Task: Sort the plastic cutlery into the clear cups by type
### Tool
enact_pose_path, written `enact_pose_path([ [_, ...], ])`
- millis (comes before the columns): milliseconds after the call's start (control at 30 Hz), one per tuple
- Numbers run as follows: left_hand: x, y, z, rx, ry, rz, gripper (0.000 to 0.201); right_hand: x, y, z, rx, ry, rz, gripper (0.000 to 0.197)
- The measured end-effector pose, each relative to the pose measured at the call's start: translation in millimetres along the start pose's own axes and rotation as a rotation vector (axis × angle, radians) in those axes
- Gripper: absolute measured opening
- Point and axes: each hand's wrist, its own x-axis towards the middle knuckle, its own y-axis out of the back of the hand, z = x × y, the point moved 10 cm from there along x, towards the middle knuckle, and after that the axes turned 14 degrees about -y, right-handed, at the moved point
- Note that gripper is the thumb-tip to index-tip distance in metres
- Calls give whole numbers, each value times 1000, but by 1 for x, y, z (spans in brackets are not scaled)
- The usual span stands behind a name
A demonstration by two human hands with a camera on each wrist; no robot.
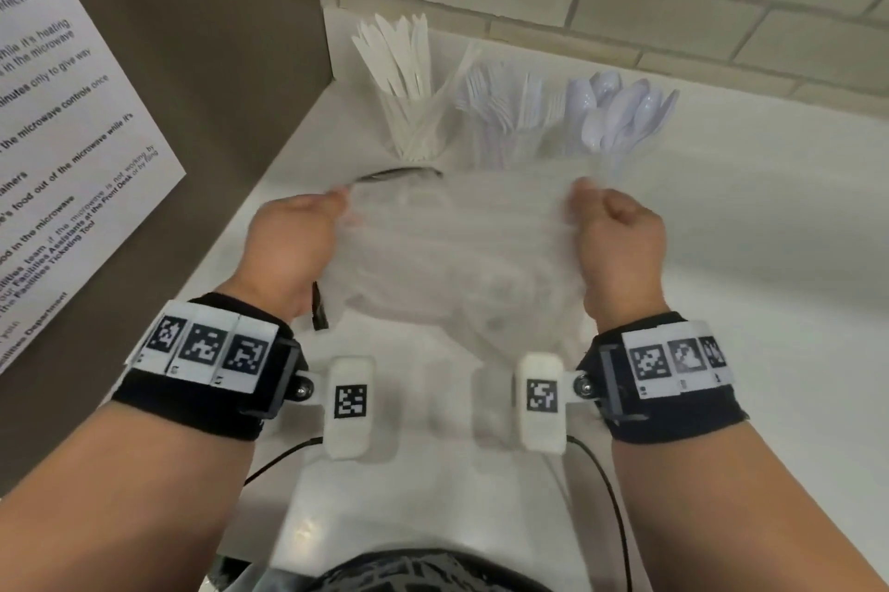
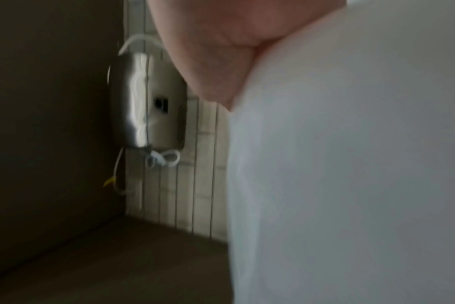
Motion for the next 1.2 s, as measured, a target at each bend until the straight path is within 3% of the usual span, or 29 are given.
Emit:
enact_pose_path([
  [67, 7, 20, -14, -64, 79, 125, 26, 6, 19, 4, 131, -62, 104, 42],
  [133, 8, 26, -25, -128, 130, 169, 27, 7, 25, 5, 119, -97, 122, 40],
  [167, 7, 26, -27, -145, 144, 170, 27, 5, 24, 5, 98, -114, 97, 36],
  [233, 4, 23, -22, -152, 126, 165, 26, 1, 8, 11, 101, -196, -88, 28],
  [300, 2, 23, -18, -171, 98, 182, 24, -7, -10, 15, 92, -208, -322, 78],
  [333, 3, 23, -16, -171, 88, 180, 19, -9, -15, 13, 51, -146, -383, 93],
  [400, 2, 22, -12, -185, 75, 155, 12, -9, -13, 4, -22, 5, -363, 90],
  [433, 4, 22, -10, -191, 56, 132, 25, -7, -9, 2, -20, 43, -340, 80],
  [533, 1, 20, 3, -157, -2, 5, 46, -14, -20, 7, 18, -3, -496, 46],
  [567, -1, 18, 8, -168, -17, -39, 46, -18, -26, 8, -51, -11, -571, 50],
  [600, -4, 15, 14, -187, -35, -89, 36, -22, -30, 9, -205, 10, -599, 67],
  [633, -6, 10, 21, -156, -70, -168, 20, -22, -29, 9, -413, 56, -556, 81],
  [667, -8, 4, 29, -22, -129, -261, 22, -19, -26, 7, -640, 123, -449, 84],
  [733, -6, 1, 31, 420, -256, -371, 53, -12, -15, -5, -847, 237, -197, 57],
  [800, -1, 10, 35, 695, -287, -280, 60, -14, -5, -19, -656, 300, -79, 24],
  [833, 0, 14, 34, 759, -279, -234, 62, -13, -2, -19, -538, 298, -91, 23],
  [900, -2, 9, 35, 996, -319, -258, 65, -16, -10, -20, -453, 293, -215, 14],
  [933, -7, 0, 42, 1107, -415, -286, 66, -21, -17, -23, -467, 309, -282, 14],
  [1000, -24, -29, 61, 1106, -700, -405, 77, -31, -25, -33, -497, 372, -360, 19],
  [1067, -51, -61, 75, 923, -860, -635, 71, -39, -29, -47, -452, 424, -407, 13],
  [1133, -67, -84, 73, 887, -907, -836, 53, -47, -27, -65, -396, 495, -407, 11],
  [1200, -67, -95, 61, 1001, -882, -945, 37, -51, -24, -79, -396, 563, -386, 10],
])
